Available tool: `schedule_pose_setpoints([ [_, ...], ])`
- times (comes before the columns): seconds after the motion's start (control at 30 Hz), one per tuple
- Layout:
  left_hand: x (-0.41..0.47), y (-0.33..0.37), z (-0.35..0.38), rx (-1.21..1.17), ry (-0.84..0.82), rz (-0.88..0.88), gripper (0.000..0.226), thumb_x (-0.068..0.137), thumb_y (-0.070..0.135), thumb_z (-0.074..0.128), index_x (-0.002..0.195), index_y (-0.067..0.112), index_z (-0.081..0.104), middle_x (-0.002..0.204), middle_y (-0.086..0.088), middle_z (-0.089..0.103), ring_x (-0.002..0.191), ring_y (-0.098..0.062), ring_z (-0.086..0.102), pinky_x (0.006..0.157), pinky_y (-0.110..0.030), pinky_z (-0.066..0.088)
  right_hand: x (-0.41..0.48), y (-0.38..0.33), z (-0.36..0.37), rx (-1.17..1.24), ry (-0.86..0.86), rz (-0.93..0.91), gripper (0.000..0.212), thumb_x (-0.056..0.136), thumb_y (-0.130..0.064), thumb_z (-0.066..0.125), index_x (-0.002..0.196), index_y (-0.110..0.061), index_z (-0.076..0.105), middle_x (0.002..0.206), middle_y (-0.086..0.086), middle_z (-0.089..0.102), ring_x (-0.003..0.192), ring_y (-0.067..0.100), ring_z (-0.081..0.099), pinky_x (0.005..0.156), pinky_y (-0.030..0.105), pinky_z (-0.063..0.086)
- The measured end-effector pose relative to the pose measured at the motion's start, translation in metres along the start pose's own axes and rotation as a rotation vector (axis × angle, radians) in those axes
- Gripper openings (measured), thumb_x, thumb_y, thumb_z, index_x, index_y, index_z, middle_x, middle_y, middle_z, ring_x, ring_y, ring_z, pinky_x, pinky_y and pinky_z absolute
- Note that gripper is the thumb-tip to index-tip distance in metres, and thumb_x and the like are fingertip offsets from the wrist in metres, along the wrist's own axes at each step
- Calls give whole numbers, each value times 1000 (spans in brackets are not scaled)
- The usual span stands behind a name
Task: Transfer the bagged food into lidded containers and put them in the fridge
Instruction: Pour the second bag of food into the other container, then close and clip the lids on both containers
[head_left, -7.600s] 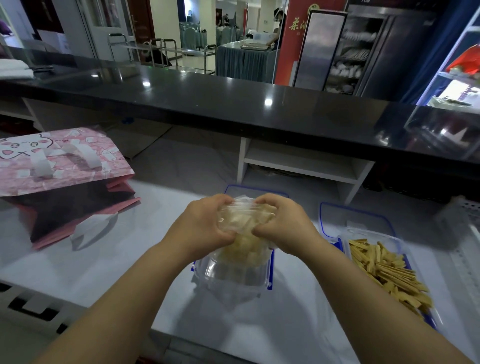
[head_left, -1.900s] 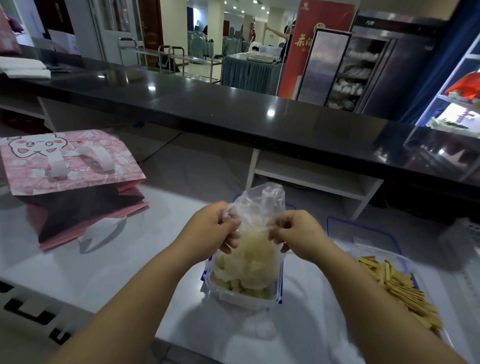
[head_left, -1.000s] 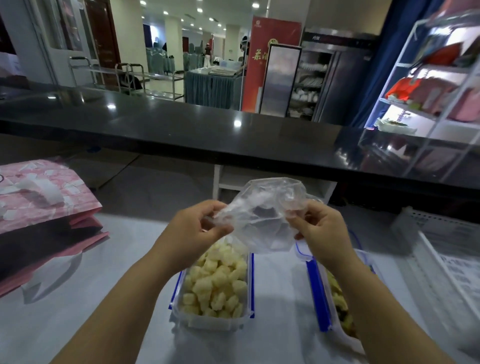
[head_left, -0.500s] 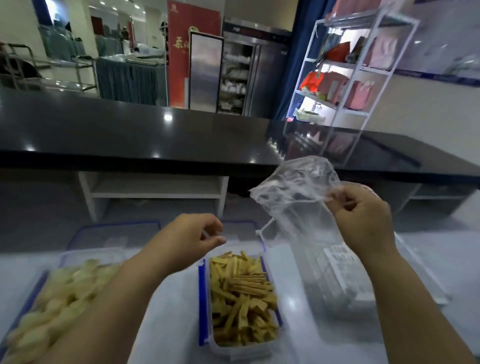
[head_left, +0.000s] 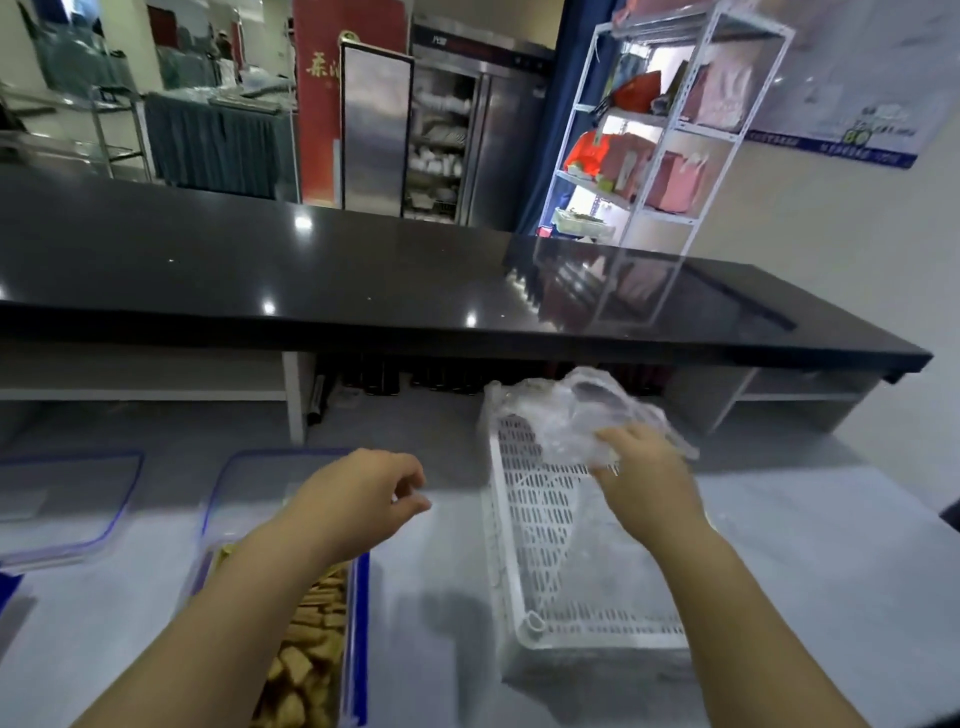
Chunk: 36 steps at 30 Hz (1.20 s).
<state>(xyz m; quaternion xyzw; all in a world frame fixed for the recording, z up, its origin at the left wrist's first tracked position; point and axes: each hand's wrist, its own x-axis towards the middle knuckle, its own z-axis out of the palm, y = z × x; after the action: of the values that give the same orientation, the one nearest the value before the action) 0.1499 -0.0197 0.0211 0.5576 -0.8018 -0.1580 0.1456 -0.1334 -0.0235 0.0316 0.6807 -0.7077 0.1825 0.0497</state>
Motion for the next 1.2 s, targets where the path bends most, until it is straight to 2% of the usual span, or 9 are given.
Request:
schedule_pose_setpoints([
  [0.07, 4, 6, 8, 11, -19, -18, 26, 90, 44, 55, 110, 29, 60, 97, 14, 62, 82, -3, 57, 69, -18, 47, 1, 10, 6, -58, -347, 83, 51, 93, -31, 57, 140, -17, 42, 145, 4, 43, 127, 26, 45, 99, 39, 44],
  [0.13, 5, 9, 13, 22, -36, -42, 27, 90, 45, 54, 110, 29, 60, 101, 13, 63, 83, -3, 57, 70, -18, 47, 1, 13, 6, -59, -465, 97, 57, 96, -37, 51, 147, -21, 31, 154, 1, 31, 135, 23, 38, 104, 40, 41],
  [0.3, 0, 8, 16, -4, -54, -116, 27, 90, 44, 55, 112, 28, 60, 101, 13, 63, 88, -5, 59, 79, -23, 52, 0, 1, -17, -3, -309, 54, 48, 96, -42, 48, 141, -27, 40, 138, -4, 52, 116, 20, 55, 89, 36, 49],
  [0.43, -13, -5, 11, -31, -27, -200, 25, 89, 43, 57, 109, 29, 61, 97, 15, 62, 88, -5, 59, 79, -26, 52, -1, -25, -33, 110, -237, -96, 43, 93, -45, 52, 133, -28, 49, 124, -6, 60, 107, 15, 58, 89, 36, 51],
  [0.67, -59, -48, -5, -92, 58, -331, 12, 87, 45, 59, 95, 37, 61, 90, 19, 62, 83, 2, 58, 77, -25, 53, -11, -96, -19, 181, -398, -314, 46, 91, -48, 53, 133, -29, 48, 122, -8, 60, 110, 12, 56, 92, 31, 48],
  [0.8, -82, -85, -16, -135, 94, -399, 9, 86, 42, 61, 87, 34, 64, 82, 19, 64, 78, 2, 59, 73, -25, 53, -13, -138, 17, 191, -513, -347, 45, 91, -50, 52, 131, -31, 48, 122, -10, 59, 109, 12, 55, 89, 31, 48],
  [0.97, -88, -139, -34, -169, 138, -445, 9, 86, 39, 63, 79, 38, 57, 78, 18, 62, 74, 0, 58, 67, -21, 47, 0, -179, 63, 165, -568, -225, 42, 93, -48, 51, 129, -27, 51, 119, -7, 61, 104, 15, 58, 82, 31, 49],
  [1.07, -77, -162, -35, -191, 138, -460, 6, 88, 34, 62, 91, 29, 61, 80, 18, 58, 77, -3, 56, 66, -20, 42, 11, -186, 91, 151, -548, -72, 39, 92, -43, 54, 123, -20, 55, 117, 2, 63, 101, 22, 59, 80, 32, 50],
  [1.2, -55, -189, -27, -195, 72, -495, 16, 91, 29, 58, 101, 17, 61, 92, 4, 62, 84, -16, 58, 72, -28, 46, 18, -186, 130, 182, -569, 147, 50, 89, -39, 61, 126, -7, 51, 126, 13, 58, 109, 30, 57, 89, 39, 50],
])
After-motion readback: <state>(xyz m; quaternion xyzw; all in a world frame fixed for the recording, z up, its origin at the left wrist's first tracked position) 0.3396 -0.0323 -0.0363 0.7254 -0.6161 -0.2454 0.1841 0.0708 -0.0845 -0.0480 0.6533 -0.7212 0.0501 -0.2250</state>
